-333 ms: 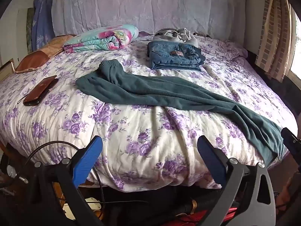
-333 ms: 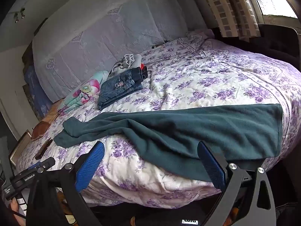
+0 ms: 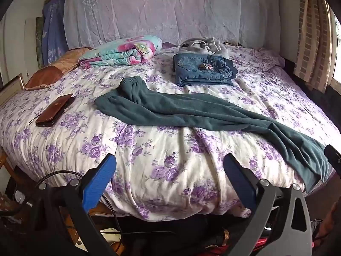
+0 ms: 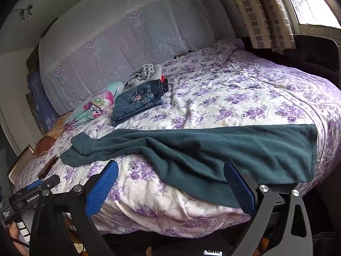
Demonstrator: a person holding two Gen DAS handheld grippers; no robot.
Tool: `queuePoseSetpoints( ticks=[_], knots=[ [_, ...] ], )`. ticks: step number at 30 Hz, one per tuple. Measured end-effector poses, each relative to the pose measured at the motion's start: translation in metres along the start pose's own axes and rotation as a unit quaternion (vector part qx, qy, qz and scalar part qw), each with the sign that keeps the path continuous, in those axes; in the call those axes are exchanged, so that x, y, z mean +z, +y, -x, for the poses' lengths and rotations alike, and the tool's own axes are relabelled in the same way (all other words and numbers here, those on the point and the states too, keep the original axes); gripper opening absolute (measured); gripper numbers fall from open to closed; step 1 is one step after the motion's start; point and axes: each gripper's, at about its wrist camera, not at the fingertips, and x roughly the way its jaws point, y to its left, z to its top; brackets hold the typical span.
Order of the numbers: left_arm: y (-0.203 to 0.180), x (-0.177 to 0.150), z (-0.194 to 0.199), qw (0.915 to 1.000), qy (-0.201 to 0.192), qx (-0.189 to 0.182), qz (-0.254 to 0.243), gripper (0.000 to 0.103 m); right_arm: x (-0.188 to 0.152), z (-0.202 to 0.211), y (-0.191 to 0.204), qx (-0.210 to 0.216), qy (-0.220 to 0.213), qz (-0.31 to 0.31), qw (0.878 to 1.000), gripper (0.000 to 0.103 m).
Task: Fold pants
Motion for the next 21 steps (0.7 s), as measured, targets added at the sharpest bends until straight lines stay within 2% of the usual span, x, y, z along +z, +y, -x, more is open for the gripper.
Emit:
queuePoseSetpoints(
  ticks=[7,21],
  knots=[
    [0.0,0.001,0.001,1.0,0.0,0.0,-0.005,0.098,-0.006,0.033,-0.006,0.003,-0.004,0.001,1.0,0.099],
    [-0.001,-0.003,0.001,1.0,0.0,0.001,-0.002,0.098,-0.006,0.034,-0.009,0.006,-0.002,0.001,1.0,0.099]
  ],
)
